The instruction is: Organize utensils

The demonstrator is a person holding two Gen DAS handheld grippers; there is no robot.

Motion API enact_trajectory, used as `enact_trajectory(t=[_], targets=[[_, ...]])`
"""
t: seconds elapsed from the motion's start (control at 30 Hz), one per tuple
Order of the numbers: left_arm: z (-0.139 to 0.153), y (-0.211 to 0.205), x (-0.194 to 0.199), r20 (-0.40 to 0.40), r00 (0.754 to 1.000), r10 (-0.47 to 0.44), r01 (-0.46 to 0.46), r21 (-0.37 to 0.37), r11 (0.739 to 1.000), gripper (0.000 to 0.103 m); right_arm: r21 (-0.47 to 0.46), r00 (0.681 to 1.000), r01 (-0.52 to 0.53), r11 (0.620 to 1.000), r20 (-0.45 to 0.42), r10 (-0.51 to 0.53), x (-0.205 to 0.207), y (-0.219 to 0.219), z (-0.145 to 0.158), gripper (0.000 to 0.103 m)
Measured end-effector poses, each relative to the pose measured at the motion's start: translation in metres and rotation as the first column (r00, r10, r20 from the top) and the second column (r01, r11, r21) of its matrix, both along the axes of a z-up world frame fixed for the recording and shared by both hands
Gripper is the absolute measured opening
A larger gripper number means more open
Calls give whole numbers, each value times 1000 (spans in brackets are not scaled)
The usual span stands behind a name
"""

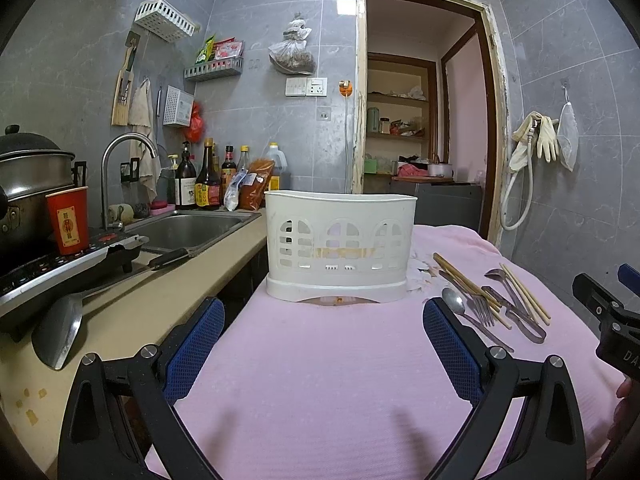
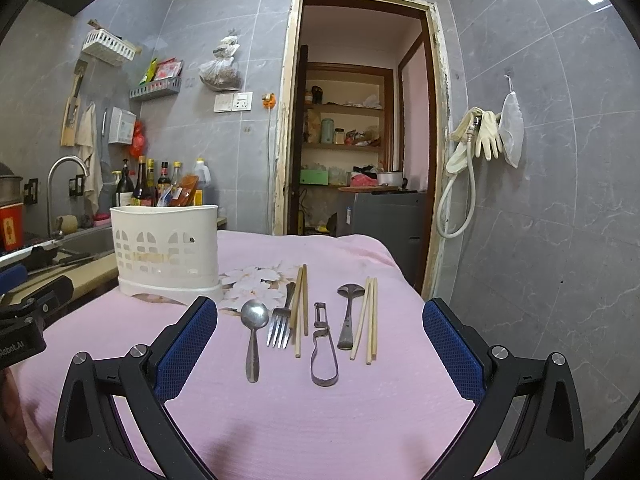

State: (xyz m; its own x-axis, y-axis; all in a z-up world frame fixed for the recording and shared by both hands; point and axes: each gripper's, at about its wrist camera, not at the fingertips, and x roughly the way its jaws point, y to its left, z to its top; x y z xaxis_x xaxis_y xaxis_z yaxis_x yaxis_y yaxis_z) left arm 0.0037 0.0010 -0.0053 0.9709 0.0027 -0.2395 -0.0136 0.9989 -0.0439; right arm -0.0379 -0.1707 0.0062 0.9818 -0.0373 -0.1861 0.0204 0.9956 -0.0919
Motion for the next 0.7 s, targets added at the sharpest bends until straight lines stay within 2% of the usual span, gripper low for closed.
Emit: enact_trajectory(t=[0.7], targets=[[-5,3,0,-7,1000,-4,4,-18,1000,98,-3,1000,-3,1000,-8,3,2,5,-2,103]])
